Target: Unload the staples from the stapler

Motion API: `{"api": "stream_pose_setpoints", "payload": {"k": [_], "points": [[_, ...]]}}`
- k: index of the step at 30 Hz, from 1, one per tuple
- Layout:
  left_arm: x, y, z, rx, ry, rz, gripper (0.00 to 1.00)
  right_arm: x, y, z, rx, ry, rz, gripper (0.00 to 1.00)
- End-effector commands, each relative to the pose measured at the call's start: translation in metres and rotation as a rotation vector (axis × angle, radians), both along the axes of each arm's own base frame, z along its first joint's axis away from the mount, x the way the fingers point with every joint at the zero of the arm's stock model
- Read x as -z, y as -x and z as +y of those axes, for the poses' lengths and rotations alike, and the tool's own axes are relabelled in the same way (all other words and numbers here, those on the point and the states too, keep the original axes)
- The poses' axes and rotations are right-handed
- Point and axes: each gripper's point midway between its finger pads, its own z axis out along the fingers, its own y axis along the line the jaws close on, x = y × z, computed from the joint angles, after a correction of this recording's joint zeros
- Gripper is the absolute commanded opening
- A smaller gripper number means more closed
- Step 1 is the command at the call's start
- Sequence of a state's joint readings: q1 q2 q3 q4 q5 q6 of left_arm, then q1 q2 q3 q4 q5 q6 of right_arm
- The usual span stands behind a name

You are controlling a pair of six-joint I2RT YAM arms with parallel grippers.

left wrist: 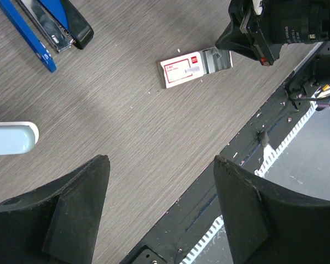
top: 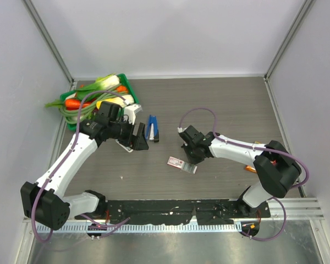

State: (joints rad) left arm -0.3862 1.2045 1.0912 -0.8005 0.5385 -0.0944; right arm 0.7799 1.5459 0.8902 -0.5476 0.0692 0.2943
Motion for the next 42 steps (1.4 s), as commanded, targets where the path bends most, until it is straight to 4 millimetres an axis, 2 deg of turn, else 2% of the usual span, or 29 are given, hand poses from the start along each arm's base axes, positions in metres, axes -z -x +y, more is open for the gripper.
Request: {"api": "stream_pose_setpoints", "payload": {"k": [1,4,19,34,42], "points": [[-0.005,-0.001,-0.001,0.021,0.006,-0.053,0.80,-0.029,-0.018,0.007,0.010,-0.028,-0.102,0.01],[-0.004,-0.001,-0.001,0.022,0.004,-0.047,0.80,-0.031,-0.019,0.006,0.012,-0.029,-0.114,0.01],[-0.005,0.000,-0.001,0.021,0.007,-0.051,0.79,-0.024,-0.010,0.025,-0.011,-0.128,-0.059,0.01],[-0.004,-0.001,0.000,0.021,0.004,-0.054,0.79,-0.010,-0.001,0.019,-0.012,-0.101,-0.019,0.01],[-0.006,-0.001,0.000,0.020,0.005,-0.059,0.79,-0.006,0.008,0.024,-0.026,-0.120,0.017,0.01]]}}
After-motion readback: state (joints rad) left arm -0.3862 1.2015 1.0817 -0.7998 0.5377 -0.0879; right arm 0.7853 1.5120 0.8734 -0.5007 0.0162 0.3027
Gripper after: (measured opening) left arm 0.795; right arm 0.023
